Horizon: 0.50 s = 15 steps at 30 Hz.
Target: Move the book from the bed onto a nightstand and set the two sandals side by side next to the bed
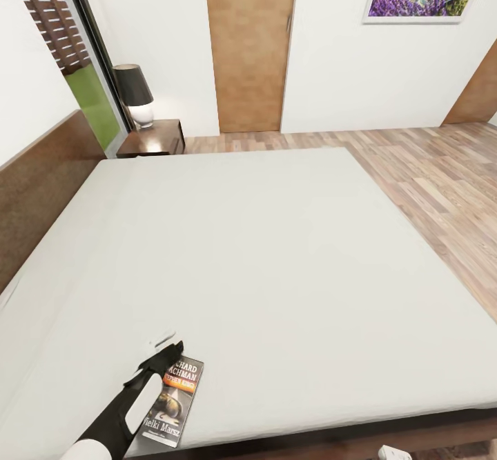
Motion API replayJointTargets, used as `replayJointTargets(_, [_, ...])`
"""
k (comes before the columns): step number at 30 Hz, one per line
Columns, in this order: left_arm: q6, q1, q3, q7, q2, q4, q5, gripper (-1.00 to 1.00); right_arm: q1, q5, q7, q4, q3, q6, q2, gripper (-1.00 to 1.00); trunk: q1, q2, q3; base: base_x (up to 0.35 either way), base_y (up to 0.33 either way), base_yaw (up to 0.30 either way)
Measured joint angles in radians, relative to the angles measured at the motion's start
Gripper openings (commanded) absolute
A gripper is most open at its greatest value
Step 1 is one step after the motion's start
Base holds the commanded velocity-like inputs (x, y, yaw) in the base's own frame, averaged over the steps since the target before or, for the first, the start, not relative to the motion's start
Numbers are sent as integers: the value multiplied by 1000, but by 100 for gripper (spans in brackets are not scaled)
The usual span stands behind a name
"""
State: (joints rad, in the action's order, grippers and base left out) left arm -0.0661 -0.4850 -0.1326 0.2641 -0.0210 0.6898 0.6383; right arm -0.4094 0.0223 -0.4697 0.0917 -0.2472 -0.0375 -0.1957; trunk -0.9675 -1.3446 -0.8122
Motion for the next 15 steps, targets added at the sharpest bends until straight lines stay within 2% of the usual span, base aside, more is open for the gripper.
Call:
replayJointTargets(4, [-18, 0, -23, 3, 11, 53, -2, 100, 0, 0, 0, 0, 0, 0, 0, 100, 0, 0, 0, 0, 0, 0])
replayJointTargets(6, [-69, -1, -43, 6, 16, 111, -11, 100, 0, 0, 0, 0, 0, 0, 0, 100, 0, 0, 0, 0, 0, 0])
replayJointTargets(10, [-136, 0, -55, 8, 23, 179, -47, 100, 0, 0, 0, 0, 0, 0, 0, 100, 0, 0, 0, 0, 0, 0])
replayJointTargets(15, [-158, 0, -59, 5, 26, 207, -95, 100, 0, 0, 0, 0, 0, 0, 0, 100, 0, 0, 0, 0, 0, 0])
